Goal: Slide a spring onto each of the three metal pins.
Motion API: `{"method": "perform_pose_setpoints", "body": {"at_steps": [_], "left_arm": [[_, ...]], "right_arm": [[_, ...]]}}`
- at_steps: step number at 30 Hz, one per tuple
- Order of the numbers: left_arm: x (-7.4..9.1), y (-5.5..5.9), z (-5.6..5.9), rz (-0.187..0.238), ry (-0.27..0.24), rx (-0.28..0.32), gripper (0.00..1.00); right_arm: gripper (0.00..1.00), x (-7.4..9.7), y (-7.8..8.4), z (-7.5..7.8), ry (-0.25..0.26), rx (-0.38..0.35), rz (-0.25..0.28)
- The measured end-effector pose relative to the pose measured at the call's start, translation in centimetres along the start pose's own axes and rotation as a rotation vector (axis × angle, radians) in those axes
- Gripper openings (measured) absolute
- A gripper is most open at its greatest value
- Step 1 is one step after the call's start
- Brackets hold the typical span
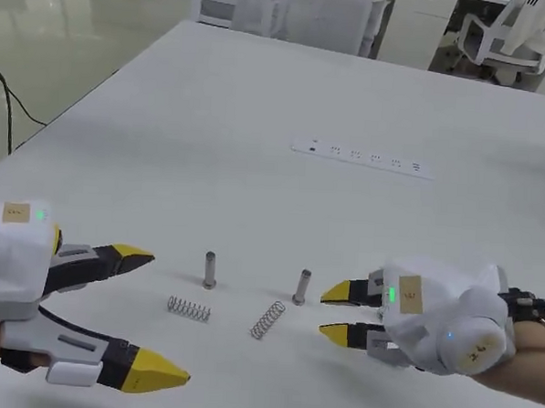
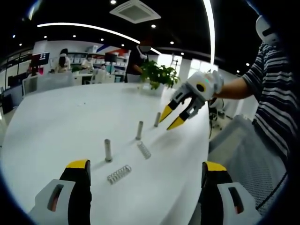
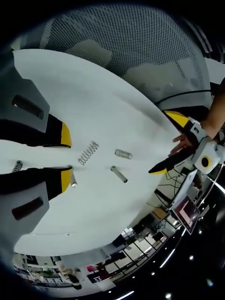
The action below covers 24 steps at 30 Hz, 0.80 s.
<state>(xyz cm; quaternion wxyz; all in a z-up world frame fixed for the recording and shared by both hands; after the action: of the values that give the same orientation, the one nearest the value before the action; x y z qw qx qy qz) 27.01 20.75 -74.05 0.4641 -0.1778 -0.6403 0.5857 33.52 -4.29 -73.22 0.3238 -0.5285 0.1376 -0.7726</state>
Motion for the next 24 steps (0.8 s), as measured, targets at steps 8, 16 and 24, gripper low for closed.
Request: {"method": "perform_pose_setpoints", "body": {"at_steps": [8, 16, 24], "left_arm": [[0.1, 0.3, 0.0, -0.002, -0.003, 0.004, 0.95], [0.3, 0.4, 0.0, 0.001, -0.004, 0.009, 0.95], [0.5, 0.3, -0.1, 0.004, -0.008, 0.009, 0.95]], "right_arm": [[0.15, -1.1, -1.0, 0.8, -0.048, 0.127, -0.023], [0.16, -3.0, -2.2, 0.8, -0.100, 0.273, -0.049], [0.17, -4.8, -2.5, 0.8, -0.154, 0.286, -0.051]]}}
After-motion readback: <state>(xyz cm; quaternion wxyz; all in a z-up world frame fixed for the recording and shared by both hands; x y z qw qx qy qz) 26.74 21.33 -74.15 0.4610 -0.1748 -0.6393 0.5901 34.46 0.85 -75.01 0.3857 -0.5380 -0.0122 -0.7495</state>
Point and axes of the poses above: the centre of the closed fingertips' face, and the gripper's own axes: x roughly backward along the fingers, z roughly to its right, y roughly out of its underside, the point moved 9 cm from there along x, roughly backward along the fingers, and after that the axes turned 4 degrees about -x, right-handed, at the moved point
